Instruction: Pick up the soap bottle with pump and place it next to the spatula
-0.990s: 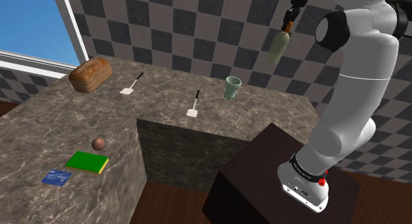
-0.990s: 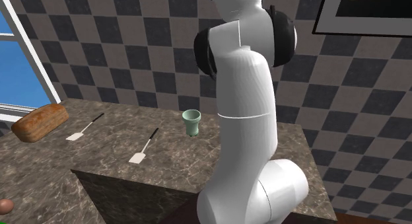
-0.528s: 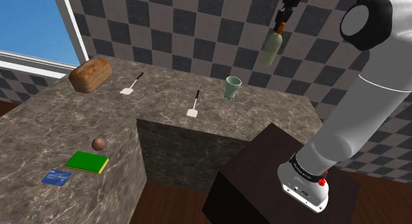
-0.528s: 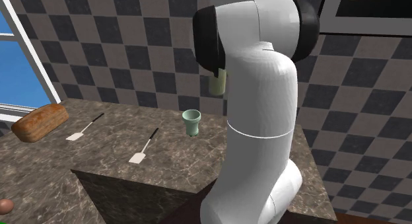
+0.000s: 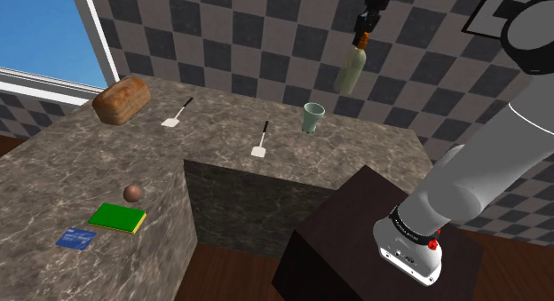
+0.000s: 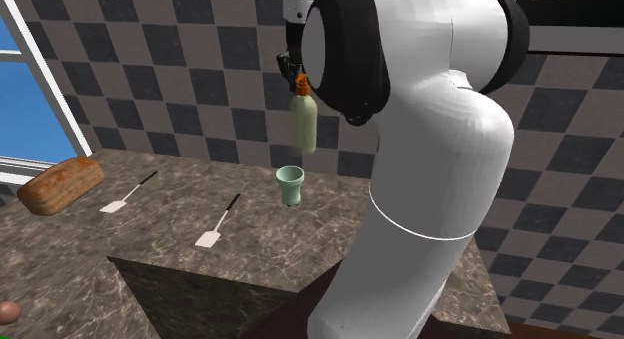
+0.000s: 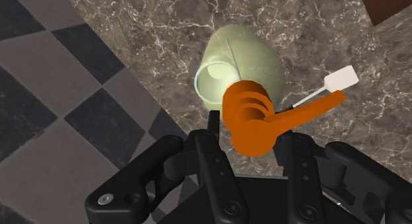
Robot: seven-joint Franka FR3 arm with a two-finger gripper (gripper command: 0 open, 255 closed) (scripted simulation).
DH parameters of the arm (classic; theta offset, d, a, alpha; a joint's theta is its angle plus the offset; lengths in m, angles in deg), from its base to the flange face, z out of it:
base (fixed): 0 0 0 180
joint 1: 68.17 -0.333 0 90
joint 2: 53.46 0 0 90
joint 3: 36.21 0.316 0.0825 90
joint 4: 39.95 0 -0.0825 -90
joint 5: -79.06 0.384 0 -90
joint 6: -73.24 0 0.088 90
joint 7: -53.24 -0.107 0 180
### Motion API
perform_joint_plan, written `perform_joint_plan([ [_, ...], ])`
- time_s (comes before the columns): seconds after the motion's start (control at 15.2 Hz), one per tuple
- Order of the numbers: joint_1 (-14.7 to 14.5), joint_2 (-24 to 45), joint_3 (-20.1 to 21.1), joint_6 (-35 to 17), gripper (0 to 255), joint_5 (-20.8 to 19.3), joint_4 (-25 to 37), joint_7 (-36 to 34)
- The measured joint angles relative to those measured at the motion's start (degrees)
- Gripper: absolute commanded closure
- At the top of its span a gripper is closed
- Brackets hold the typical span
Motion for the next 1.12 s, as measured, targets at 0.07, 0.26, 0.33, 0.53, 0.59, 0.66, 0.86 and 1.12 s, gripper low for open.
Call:
perform_joint_plan([
  [0.07, -0.67, -1.25, 0.92, -0.15, 255, -0.59, -1.25, -1.62],
  [0.26, -2.51, -3.49, 3.58, -0.44, 255, -1.53, -3.54, -6.22],
  [0.33, -3.11, -4.53, 4.58, -0.34, 255, -1.92, -4.42, -7.86],
  [0.53, -4.76, -5.58, 7.14, -1.01, 255, -2.18, -6.13, -12.13],
  [0.59, -5.38, -6.18, 8.17, -1.16, 255, -2.32, -6.85, -13.78],
  [0.66, -6.06, -7.09, 9.35, -1.61, 255, -2.53, -8.19, -15.67],
  [0.86, -7.7, -7.11, 11.92, -0.85, 255, -2.32, -7.52, -19.85],
  [1.12, -9.93, -7.03, 15.41, -1.05, 255, -2.01, -7.73, -25.53],
])
